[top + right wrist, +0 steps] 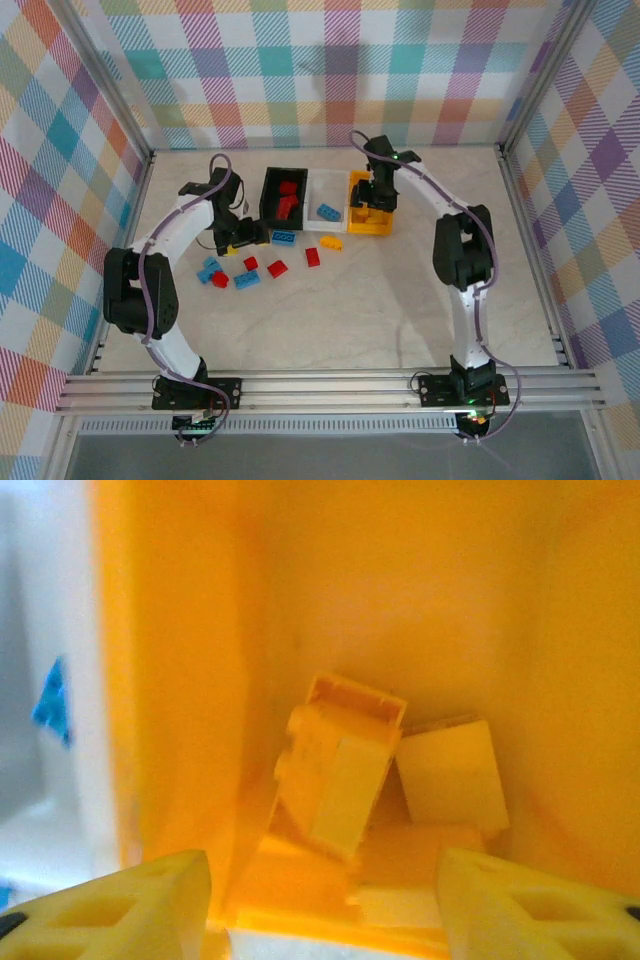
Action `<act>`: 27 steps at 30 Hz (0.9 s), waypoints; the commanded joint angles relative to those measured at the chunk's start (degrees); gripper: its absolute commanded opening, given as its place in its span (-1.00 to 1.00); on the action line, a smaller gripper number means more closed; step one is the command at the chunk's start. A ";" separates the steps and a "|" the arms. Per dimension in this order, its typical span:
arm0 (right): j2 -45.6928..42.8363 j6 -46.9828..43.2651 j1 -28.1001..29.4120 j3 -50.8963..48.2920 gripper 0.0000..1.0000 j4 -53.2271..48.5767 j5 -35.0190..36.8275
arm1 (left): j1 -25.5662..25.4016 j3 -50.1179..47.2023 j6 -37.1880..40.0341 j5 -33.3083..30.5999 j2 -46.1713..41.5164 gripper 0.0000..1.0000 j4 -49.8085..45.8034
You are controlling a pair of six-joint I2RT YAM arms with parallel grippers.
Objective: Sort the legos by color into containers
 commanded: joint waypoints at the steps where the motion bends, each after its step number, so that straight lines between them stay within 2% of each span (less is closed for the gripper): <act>1: -9.68 -13.75 3.25 -7.81 0.30 5.43 -8.49 | 0.59 -1.08 -1.27 1.81 -3.55 0.57 0.89; 3: -12.75 -18.25 5.21 -12.90 0.33 6.04 -12.03 | 0.59 -1.40 -1.16 2.11 -4.06 0.57 0.90; 5: -14.04 -19.28 7.42 -16.38 0.38 5.65 -10.98 | 0.59 -1.85 -0.92 2.45 -4.67 0.57 0.77; 8: -14.06 -14.12 8.90 -19.28 0.46 7.30 -11.32 | 0.59 -2.51 -0.65 2.62 -5.33 0.58 0.68; 11: -13.78 -9.91 10.09 -21.67 0.62 11.89 -11.89 | 0.55 -3.09 -0.50 2.97 -5.80 0.59 0.53; 15: -10.97 -7.65 10.44 -21.00 0.64 14.38 -10.02 | 0.59 -3.38 -0.11 3.37 -6.39 0.59 -0.01; 27: -3.32 -9.96 10.44 -17.43 0.63 15.66 -7.77 | 2.25 -4.68 2.55 1.92 -8.99 0.62 -2.86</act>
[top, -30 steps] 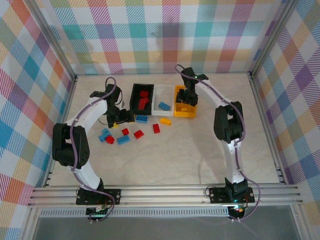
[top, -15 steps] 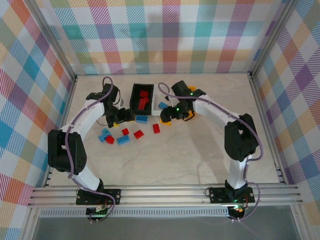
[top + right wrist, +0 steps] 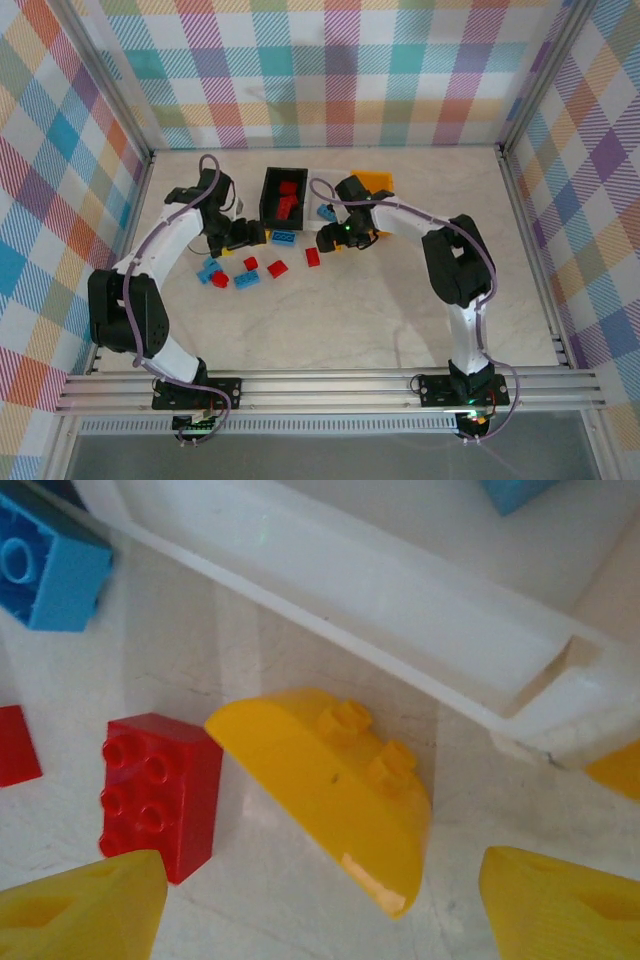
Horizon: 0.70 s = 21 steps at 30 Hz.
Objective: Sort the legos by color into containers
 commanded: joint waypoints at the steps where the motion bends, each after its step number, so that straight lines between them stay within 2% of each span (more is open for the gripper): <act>1: 1.41 -1.31 0.03 2.41 0.63 1.08 1.42 | 1.19 -1.54 1.43 0.15 -1.60 0.62 -1.97; 9: 4.54 -5.11 0.88 5.29 0.59 -0.27 0.46 | 1.40 -1.44 1.25 0.65 -0.47 0.62 -1.44; 14: 6.54 -5.57 1.95 7.61 0.47 -2.38 1.99 | 1.48 -0.92 0.94 1.55 0.90 0.63 -0.83; 21: 8.48 -6.59 3.39 10.07 0.19 -4.52 4.76 | 1.58 -0.07 1.21 2.07 2.00 0.64 -0.78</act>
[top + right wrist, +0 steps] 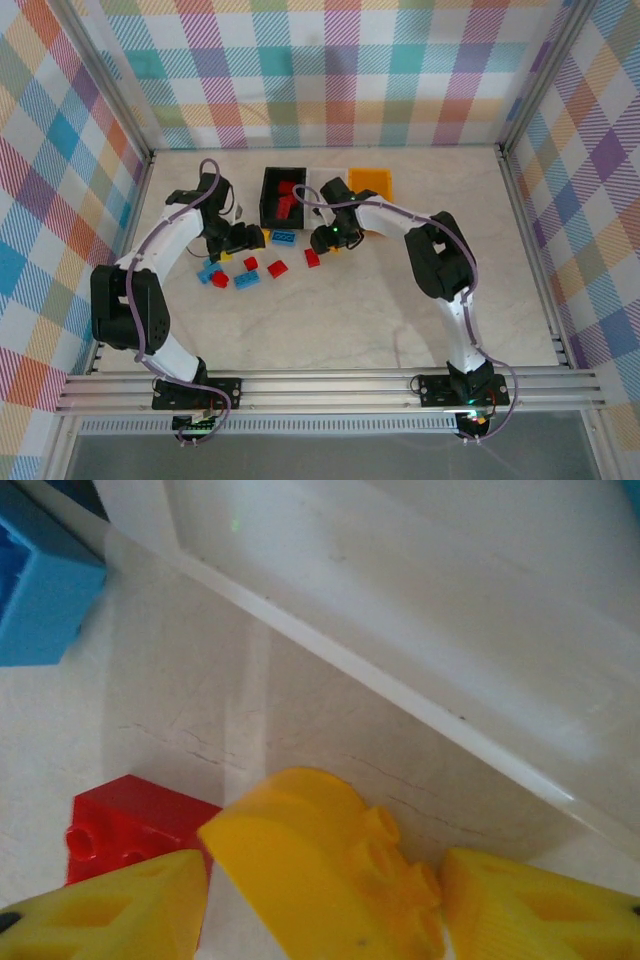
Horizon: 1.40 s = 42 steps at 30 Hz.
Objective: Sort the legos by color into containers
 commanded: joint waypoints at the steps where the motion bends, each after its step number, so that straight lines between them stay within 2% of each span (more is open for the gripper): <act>1: 1.27 -1.32 0.66 1.99 0.15 -2.20 1.63 | 0.77 1.27 0.64 1.17 0.45 0.64 -0.69; 6: 0.86 -0.24 0.68 1.97 -0.33 -3.41 4.27 | 1.16 1.17 0.89 1.65 0.89 0.65 -0.39; 8: 0.48 -0.08 0.68 1.64 -0.45 -3.54 4.29 | 1.32 1.36 1.13 1.92 1.07 0.65 -0.32; 10: -0.02 0.22 0.62 1.46 -0.48 -3.92 4.29 | 1.41 1.58 1.32 1.99 1.32 0.65 -0.32; 15: -5.27 2.62 0.67 -1.79 -0.49 -4.45 3.56 | 1.74 2.48 2.00 2.39 1.62 0.66 -0.46; 20: -15.87 5.91 0.30 -7.90 -0.50 -4.38 1.19 | 1.78 2.78 2.56 3.12 1.68 0.67 -0.22; 25: -20.33 10.01 -4.49 -9.28 -0.51 -3.64 -1.66 | 1.64 1.76 1.74 5.36 1.99 0.67 1.34; 30: -17.94 12.08 -11.19 -4.75 -0.51 -3.05 -2.39 | -0.61 0.58 0.83 5.69 1.90 0.67 2.06; 36: -7.37 10.61 -16.67 7.79 -0.50 -8.26 1.12 | -5.15 -0.92 -0.81 4.65 1.31 0.67 2.45; 42: -2.16 10.61 -18.31 13.64 -0.23 -9.14 1.98 | -9.86 -2.32 -1.83 2.46 1.68 0.67 2.73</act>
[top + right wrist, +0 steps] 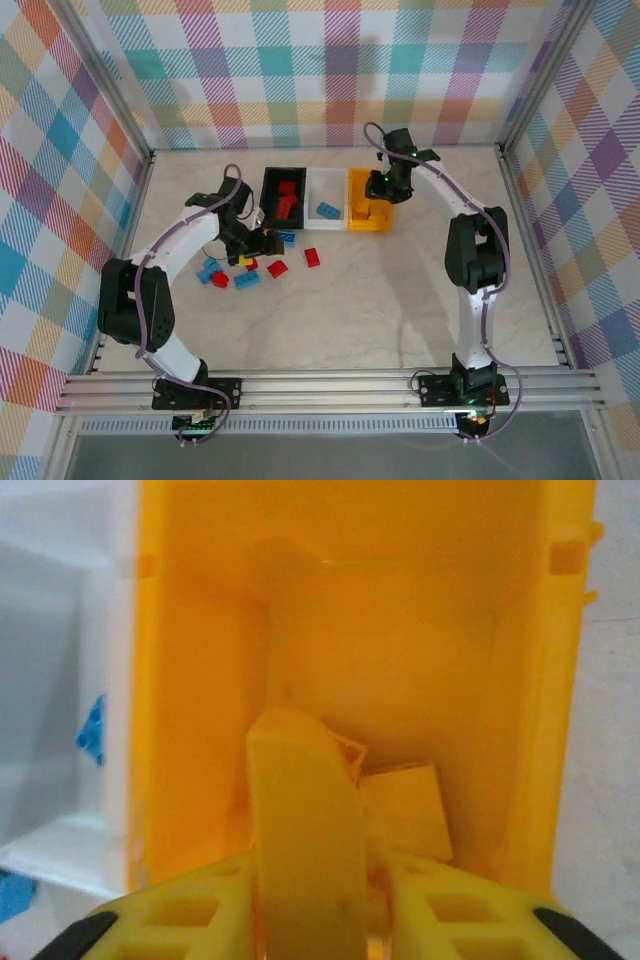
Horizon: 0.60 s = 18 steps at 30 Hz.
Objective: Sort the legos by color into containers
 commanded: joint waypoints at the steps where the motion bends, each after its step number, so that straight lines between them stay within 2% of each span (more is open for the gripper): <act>1: 0.70 -0.22 0.25 2.89 -0.17 -2.78 0.37 | -1.84 -1.42 -1.41 -1.57 0.28 0.67 -0.15; 5: -2.11 -1.25 0.79 2.16 0.02 -3.03 1.18 | -2.21 -1.76 -1.51 -2.36 1.05 0.67 0.29; 9: -6.79 -2.42 2.85 -0.23 0.08 -4.63 1.82 | -2.14 -0.10 -1.51 -2.62 1.82 0.67 0.21; 14: -11.60 -2.97 11.12 -6.01 0.18 -5.89 2.31 | -1.30 2.63 -1.86 -3.75 1.62 0.67 -0.41; 18: -11.87 -2.05 18.74 -9.38 0.25 -5.43 3.37 | 0.84 2.01 -2.89 -4.60 -1.07 0.67 -0.58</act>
